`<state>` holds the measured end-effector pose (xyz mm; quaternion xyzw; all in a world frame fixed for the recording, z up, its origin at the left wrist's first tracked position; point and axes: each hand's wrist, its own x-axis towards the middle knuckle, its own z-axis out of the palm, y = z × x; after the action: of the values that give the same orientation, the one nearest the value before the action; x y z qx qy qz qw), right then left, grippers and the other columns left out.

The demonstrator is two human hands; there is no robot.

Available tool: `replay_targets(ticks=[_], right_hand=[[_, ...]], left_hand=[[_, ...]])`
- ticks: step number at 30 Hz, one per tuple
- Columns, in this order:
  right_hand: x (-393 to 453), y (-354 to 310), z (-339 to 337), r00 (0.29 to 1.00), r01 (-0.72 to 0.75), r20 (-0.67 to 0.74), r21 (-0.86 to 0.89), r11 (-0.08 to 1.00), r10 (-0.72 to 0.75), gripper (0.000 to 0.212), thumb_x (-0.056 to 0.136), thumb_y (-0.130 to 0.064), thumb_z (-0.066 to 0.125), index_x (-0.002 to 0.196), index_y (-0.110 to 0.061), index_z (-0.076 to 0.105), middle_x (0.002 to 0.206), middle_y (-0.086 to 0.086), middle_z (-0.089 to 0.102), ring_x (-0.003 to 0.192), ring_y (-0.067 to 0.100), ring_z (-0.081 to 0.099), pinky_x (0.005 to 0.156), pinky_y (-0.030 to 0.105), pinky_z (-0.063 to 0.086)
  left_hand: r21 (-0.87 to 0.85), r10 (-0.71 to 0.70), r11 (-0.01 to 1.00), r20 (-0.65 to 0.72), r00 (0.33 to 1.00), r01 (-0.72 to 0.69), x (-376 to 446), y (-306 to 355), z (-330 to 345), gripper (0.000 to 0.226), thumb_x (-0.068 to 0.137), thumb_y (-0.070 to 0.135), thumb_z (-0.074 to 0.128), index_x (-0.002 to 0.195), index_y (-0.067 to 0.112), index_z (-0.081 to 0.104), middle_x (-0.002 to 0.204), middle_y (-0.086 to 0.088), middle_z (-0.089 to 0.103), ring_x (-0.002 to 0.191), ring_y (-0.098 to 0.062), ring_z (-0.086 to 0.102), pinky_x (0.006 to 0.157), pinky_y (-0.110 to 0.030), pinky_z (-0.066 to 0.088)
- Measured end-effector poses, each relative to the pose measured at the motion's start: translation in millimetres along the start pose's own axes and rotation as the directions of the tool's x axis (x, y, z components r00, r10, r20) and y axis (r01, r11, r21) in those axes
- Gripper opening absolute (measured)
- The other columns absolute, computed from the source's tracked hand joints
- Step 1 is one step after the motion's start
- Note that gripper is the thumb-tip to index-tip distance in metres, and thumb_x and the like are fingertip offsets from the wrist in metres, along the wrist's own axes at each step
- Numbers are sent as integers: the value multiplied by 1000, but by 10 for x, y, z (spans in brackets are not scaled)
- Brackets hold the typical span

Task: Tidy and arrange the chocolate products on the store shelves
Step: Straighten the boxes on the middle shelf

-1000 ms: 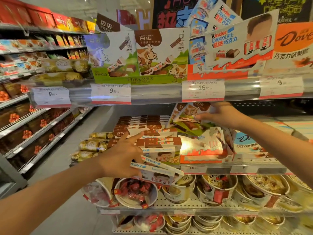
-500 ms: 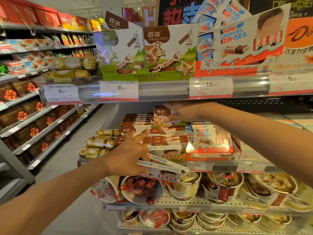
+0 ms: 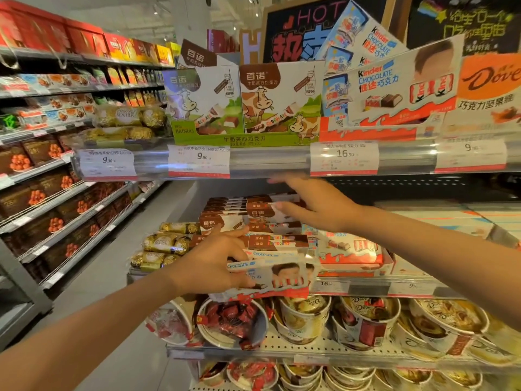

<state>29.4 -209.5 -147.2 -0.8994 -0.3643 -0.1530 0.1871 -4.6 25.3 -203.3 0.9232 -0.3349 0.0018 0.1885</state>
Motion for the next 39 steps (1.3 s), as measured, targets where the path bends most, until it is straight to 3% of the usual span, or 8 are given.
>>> replay_targets(ticks=[4,7,13,16,26,31,35,39], right_hand=[[-340,-89,-61,959,55,280,-39,998,-42,56,83,-57,55,125,-20,52,120,-4,58,104,9,55,87,30,48],[-422,-32,-74,935,10,352,-108,994,29,62,76,-50,69,127,-20,51,125,-6,58,95,3,57,80,22,45],[-468,218,-430,928,-93,344,-148,985,140,17,77,-32,73,89,-26,63,84,-4,67,72,10,60,60,28,47],[-587,354,-591,925,-144,334,-130,981,180,16,77,-32,73,88,-27,62,85,-7,65,76,7,60,66,26,49],[-1180,959,-889,905,-346,255,-21,938,340,13,80,-19,70,90,-14,66,92,-1,65,86,14,64,74,34,55],[-1264,1039,-816,918,-338,230,28,941,323,11,82,-19,68,90,-11,65,91,0,64,84,13,63,74,34,53],[-1244,1040,-754,914,-325,259,5,946,312,15,84,-21,66,96,-10,66,96,0,65,87,12,62,74,31,53],[-1204,1036,-681,909,-302,290,-32,953,298,13,85,-22,66,95,-13,67,96,-3,64,85,9,61,70,26,52]], left_hand=[[-146,-37,989,-113,993,20,143,149,-21,20,67,45,78,66,25,73,91,4,69,110,-5,55,96,-32,43],[-166,21,985,-110,994,-40,291,300,-28,30,62,58,70,56,28,67,78,2,68,91,-14,62,80,-46,48],[-295,12,955,-92,996,-38,620,661,-34,19,70,40,77,79,23,77,84,5,71,77,-12,66,71,-45,52],[-319,3,947,-43,999,-17,823,754,-76,55,75,63,59,82,10,75,87,-8,70,81,-25,65,73,-43,49],[-152,92,984,8,996,-90,1322,904,-52,28,89,3,54,111,14,67,108,6,60,100,-3,52,79,-4,38],[-3,65,998,43,997,-65,1537,970,88,21,90,8,56,106,14,69,111,-1,60,103,-15,56,90,-30,49],[74,40,996,119,992,-49,1549,977,85,16,88,8,55,86,22,49,82,1,55,79,-17,53,60,-27,43],[379,-2,921,221,975,-84,1570,1018,124,62,83,12,63,133,16,27,74,4,45,63,-11,50,46,-23,36]])
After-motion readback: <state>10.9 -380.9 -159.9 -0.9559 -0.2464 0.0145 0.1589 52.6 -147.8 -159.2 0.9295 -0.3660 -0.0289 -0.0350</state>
